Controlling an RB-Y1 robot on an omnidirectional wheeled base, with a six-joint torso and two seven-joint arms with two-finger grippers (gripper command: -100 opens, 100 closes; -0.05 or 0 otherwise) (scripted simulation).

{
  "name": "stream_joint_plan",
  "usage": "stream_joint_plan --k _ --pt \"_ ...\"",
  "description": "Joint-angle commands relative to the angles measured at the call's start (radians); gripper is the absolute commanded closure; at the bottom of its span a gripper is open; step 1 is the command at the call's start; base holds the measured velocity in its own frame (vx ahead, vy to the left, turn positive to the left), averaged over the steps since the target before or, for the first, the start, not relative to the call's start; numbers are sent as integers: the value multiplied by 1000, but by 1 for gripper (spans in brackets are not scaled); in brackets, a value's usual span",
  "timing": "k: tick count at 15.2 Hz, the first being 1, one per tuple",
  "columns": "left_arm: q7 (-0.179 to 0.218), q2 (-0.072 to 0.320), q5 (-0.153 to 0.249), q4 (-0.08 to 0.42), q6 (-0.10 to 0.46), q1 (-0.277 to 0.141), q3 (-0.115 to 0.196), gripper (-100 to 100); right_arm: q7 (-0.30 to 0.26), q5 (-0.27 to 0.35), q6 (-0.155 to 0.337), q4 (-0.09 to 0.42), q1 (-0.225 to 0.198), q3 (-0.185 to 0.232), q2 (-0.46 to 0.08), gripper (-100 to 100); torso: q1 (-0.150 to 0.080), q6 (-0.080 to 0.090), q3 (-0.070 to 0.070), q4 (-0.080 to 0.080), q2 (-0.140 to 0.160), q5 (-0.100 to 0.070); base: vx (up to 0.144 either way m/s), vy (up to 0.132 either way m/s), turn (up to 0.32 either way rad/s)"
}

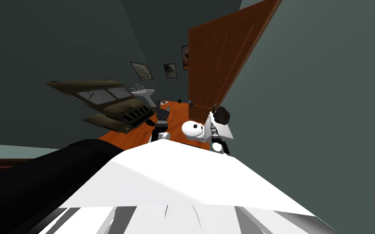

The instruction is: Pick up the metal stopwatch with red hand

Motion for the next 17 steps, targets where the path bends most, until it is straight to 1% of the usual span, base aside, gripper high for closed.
stream_joint_plan --k 1,2,4,5,9,13,14,15,16,17 --pt "0 0 0 0 0 0 0 0 -46 -16 -33 6 2 14 -10 -100 0 0 0 0 0 0 29 2 91" --pt "0 0 0 0 0 0 0 0 -46 -16 -33 6 2 14 -10 -100 0 0 0 0 0 0 30 -4 65" --pt "0 0 0 0 0 0 0 0 -93 -31 -65 16 2 28 -22 -100 -1 0 0 0 -1 0 41 -7 66" --pt "0 0 0 0 0 0 0 0 -93 -31 -65 16 2 28 -22 -100 -1 0 -1 0 -1 0 43 -14 53" --pt "0 0 0 0 0 0 0 0 -174 -58 -117 35 2 52 -44 -100 -2 0 -1 0 -2 0 51 -22 73" --pt "0 0 0 0 0 0 0 0 -229 -75 -151 48 2 66 -63 -100 -3 0 -1 -1 -2 -1 55 -30 58" --pt "0 0 0 0 0 0 0 0 -210 -70 -139 45 1 62 -56 -100 -3 0 -1 -1 -2 -1 30 -18 19" --pt "0 0 0 0 0 0 0 0 -230 -67 -115 48 -11 41 -67 -100 -3 0 -1 -1 -2 -1 51 8 -65" --pt "0 0 0 0 0 0 0 0 -235 -66 -107 49 -14 35 -69 -100 -2 0 -2 -1 -3 -1 83 31 -96" --pt "0 0 0 0 0 0 0 0 -226 -69 -123 49 -10 45 -65 -100 0 0 -3 -1 -5 0 51 23 -36"
